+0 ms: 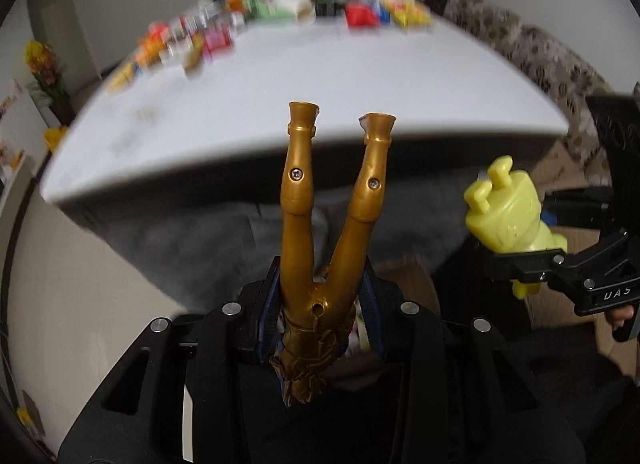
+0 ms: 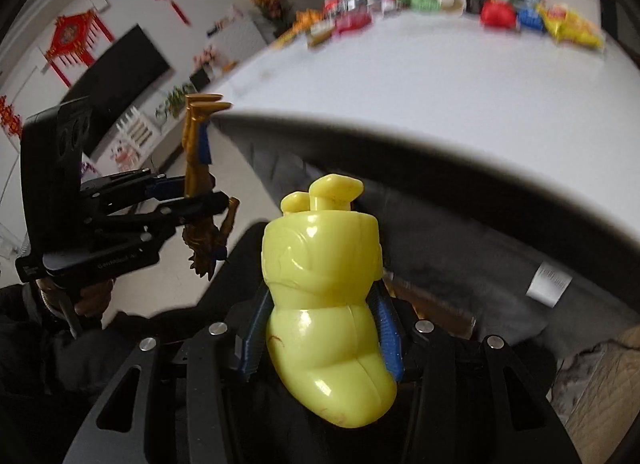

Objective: Collect trash
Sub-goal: 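Drop the yellow toy and gold figure into the cardboard box, then grasp the red toy with the right gripper while the left grasps the wooden rolling pin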

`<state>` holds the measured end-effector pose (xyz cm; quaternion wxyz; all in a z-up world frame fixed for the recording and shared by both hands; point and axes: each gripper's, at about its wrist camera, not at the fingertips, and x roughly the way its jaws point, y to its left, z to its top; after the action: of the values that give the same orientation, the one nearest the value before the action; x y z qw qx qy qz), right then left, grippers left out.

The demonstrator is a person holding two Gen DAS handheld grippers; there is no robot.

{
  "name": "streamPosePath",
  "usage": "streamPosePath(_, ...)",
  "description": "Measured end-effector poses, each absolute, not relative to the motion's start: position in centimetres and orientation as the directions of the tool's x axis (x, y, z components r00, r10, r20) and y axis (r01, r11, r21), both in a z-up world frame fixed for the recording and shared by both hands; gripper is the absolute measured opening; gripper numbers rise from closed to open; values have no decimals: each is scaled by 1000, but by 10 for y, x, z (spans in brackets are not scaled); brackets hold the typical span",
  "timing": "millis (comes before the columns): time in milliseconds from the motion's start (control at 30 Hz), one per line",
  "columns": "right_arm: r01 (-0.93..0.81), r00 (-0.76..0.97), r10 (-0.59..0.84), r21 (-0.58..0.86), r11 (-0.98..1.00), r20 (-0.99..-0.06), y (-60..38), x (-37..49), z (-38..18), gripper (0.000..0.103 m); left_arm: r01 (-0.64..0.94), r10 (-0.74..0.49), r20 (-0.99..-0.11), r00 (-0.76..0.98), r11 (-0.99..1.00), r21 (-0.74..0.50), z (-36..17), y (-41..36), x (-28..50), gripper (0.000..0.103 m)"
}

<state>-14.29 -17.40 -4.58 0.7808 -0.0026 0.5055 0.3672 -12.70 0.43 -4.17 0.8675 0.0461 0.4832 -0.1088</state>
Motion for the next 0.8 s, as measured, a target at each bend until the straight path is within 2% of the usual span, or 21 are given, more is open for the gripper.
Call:
streamPosePath(33, -575, 210, 554, 357, 736, -805, -171, -142, -55, 48, 226, -128, -868, 479, 974, -19, -58, 4, -125, 37)
streamPosePath(67, -569, 200, 529, 342, 748, -825, -168, -142, -66, 48, 219, -112, -880, 463, 976, -9, -66, 3, -124, 46)
streamPosePath(133, -555, 204, 488, 310, 772, -848, -166, -141, -83, 57, 212, -93, -892, 443, 977, 3, -79, 3, -123, 61)
streamPosePath(300, -545, 227, 493, 310, 779, -840, -170, -145, -79, 60, 207, -70, -887, 457, 978, 29, -80, 5, -122, 77)
streamPosePath(467, -559, 315, 517, 284, 779, -796, -181, -142, -35, 60, 188, -79, -867, 492, 982, 17, -62, 12, -115, 78)
streamPosePath(533, -558, 346, 528, 282, 781, -776, -185, -131, -17, 63, 169, -94, -848, 521, 986, -5, -47, 19, -109, 78)
streamPosePath(600, -543, 404, 507, 246, 803, -762, -189, -107, 2, 68, 146, -90, -831, 548, 989, -11, -34, 29, -99, 81)
streamPosePath(733, -486, 492, 465, 210, 848, -736, -190, -34, 24, 68, 44, -32, -802, 597, 999, -7, -17, 56, -53, 82)
streamPosePath(800, -435, 543, 421, 185, 881, -726, -187, 17, 32, 72, 1, -10, -793, 609, 1000, -12, -13, 67, -25, 83)
